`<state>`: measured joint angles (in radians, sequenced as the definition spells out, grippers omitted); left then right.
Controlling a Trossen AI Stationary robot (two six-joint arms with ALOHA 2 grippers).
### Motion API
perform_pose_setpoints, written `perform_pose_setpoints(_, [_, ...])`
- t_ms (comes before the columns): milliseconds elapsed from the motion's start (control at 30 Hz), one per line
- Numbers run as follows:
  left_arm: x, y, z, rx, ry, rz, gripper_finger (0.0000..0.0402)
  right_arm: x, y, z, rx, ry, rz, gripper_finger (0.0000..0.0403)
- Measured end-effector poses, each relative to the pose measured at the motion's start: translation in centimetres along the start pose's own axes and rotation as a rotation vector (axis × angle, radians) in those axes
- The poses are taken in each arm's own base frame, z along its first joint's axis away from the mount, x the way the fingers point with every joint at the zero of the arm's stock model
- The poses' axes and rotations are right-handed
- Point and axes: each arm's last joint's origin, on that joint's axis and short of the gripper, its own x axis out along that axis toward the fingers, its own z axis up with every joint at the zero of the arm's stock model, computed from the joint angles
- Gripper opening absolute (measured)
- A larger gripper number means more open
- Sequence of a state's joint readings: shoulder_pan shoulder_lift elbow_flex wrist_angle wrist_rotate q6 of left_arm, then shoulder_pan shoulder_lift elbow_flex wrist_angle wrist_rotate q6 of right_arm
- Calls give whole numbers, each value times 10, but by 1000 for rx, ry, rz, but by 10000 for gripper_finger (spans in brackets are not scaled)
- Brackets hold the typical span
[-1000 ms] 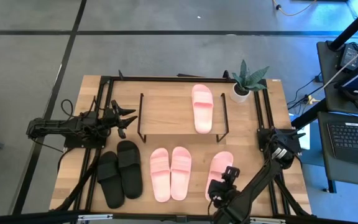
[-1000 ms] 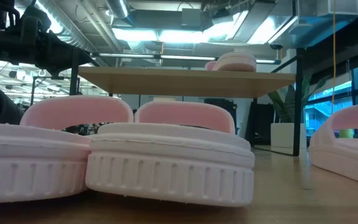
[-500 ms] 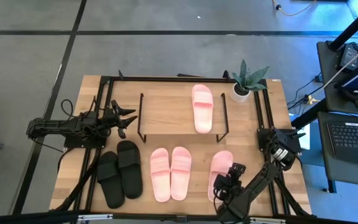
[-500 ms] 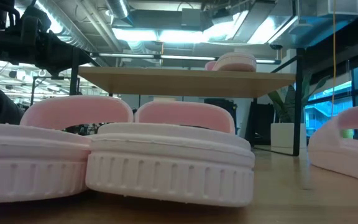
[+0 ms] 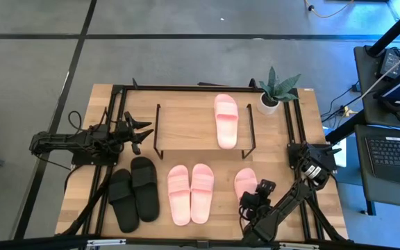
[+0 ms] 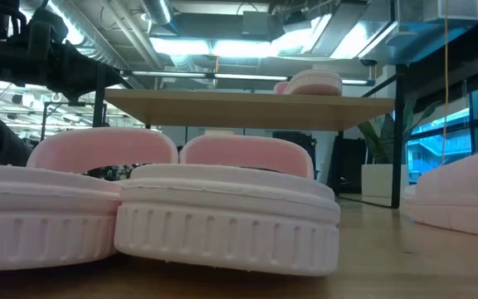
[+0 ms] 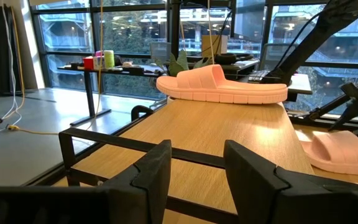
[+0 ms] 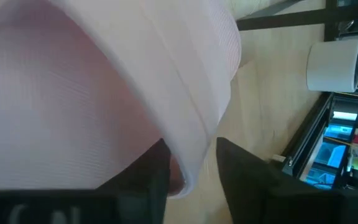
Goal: Pick and place slides into the shelf
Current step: Put the pink slipper on the shelf
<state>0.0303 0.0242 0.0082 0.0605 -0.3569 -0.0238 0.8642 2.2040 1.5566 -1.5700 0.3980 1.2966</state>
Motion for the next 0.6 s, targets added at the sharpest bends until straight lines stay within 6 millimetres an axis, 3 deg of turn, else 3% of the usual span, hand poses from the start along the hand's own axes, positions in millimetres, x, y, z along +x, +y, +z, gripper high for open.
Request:
perform_pose_setpoints(267, [0, 0, 0, 0, 0, 0, 141, -2, -1, 1, -1, 4, 1, 21])
perform_pose_setpoints(467, [0, 0, 0, 0, 0, 0, 141, -26, -9, 18, 44, -18, 115, 16])
perform_pose_setpoints(600, [0, 0, 0, 0, 0, 0, 141, -59, -33, 38, 97, -138, 221, 16])
